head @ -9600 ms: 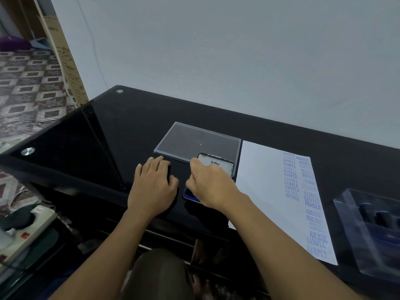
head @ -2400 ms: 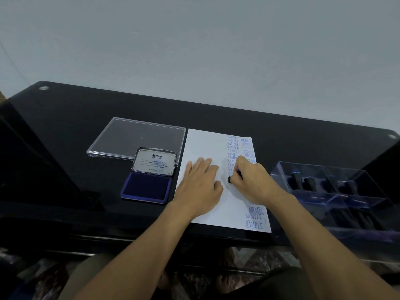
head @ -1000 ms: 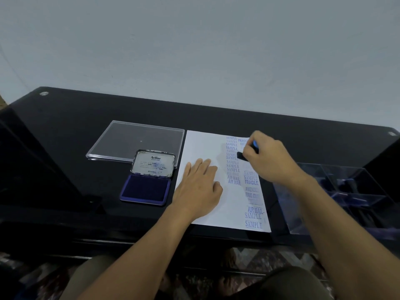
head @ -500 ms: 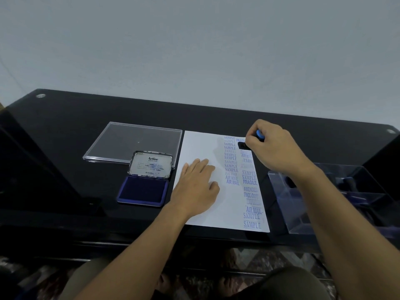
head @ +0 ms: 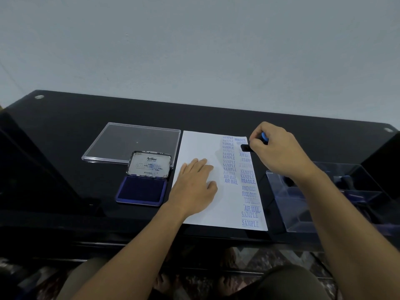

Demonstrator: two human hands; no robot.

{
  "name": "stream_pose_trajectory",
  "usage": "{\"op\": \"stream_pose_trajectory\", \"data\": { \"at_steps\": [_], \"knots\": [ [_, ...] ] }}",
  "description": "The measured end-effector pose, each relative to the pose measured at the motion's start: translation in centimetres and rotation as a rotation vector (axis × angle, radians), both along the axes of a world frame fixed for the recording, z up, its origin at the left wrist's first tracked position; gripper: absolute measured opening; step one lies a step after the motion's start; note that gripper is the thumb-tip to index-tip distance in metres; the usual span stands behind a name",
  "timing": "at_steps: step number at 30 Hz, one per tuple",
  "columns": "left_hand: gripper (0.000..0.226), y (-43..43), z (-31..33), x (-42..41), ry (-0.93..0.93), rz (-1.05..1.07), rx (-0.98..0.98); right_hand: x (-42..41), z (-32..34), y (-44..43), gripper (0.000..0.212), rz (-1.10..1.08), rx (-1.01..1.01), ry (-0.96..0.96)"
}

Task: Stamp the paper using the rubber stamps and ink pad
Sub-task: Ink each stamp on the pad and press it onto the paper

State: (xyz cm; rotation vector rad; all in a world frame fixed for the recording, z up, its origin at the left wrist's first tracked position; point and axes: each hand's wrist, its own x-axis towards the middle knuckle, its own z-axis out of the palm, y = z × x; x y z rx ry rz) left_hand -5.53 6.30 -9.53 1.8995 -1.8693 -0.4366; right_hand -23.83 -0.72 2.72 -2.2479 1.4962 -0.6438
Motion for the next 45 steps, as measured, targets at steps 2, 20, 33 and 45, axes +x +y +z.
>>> {"op": "stream_pose_trajectory", "data": {
  "at_steps": [2, 20, 33, 45],
  "knots": [
    [0.051, 0.0, 0.1, 0.0, 0.008, 0.0, 0.007, -1.0, 0.2, 0.2, 0.009, -0.013, 0.005, -0.01],
    [0.037, 0.3, 5.5, -5.1, 0.125, -0.018, -0.054, -13.7, 0.5, 4.6, 0.017, -0.225, 0.134, -0.131],
    [0.033, 1.3, 6.7, -11.9, 0.117, -0.129, -0.082, -17.2, -1.7, 6.0, 0.005, -0.17, 0.111, 0.2],
    [0.043, 1.1, 6.0, -14.1, 0.136, -0.184, -0.049, -14.7, -3.5, 6.6, 0.014, -0.331, 0.043, 0.456]
  ]
}}
